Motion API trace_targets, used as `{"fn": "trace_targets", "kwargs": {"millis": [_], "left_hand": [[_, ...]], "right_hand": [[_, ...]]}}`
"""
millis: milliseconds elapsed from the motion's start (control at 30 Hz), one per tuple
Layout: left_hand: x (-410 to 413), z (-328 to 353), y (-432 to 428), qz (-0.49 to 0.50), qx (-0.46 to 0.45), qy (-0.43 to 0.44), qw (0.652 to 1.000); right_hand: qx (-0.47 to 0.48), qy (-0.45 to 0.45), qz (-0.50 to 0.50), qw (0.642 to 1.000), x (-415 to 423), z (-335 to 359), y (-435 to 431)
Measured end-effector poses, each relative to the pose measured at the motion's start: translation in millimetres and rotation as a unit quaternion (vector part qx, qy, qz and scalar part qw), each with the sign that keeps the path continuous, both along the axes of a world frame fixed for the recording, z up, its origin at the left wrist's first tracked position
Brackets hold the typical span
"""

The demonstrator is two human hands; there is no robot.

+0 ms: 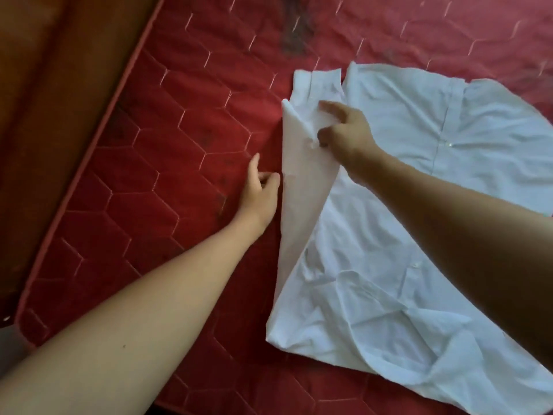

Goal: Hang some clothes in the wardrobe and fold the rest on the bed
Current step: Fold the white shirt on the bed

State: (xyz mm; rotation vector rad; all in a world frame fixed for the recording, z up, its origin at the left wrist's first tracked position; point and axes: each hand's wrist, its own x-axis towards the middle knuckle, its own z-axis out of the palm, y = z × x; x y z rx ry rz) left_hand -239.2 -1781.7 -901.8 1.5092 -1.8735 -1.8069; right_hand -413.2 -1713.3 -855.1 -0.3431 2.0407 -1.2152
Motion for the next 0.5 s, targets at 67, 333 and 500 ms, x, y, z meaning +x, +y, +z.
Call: {"fn": "trace_targets", "kwargs": {"millis": [67, 333, 500], "left_hand": [[-29, 13, -3, -0.058, 0.006, 0.001, 0.998], [-127, 30, 48, -0.368, -0.071, -0.041, 0.926], [-161, 16, 53, -0.371, -0.027, -0.040, 0.928]], "right_hand": [[0.000, 0.087, 0.023, 0.996, -13, 17, 36], [0.082, 0.147, -0.012, 0.986, -49, -10, 176], [-0.114, -0.286, -0.343, 0.888, -99, -33, 174]]}}
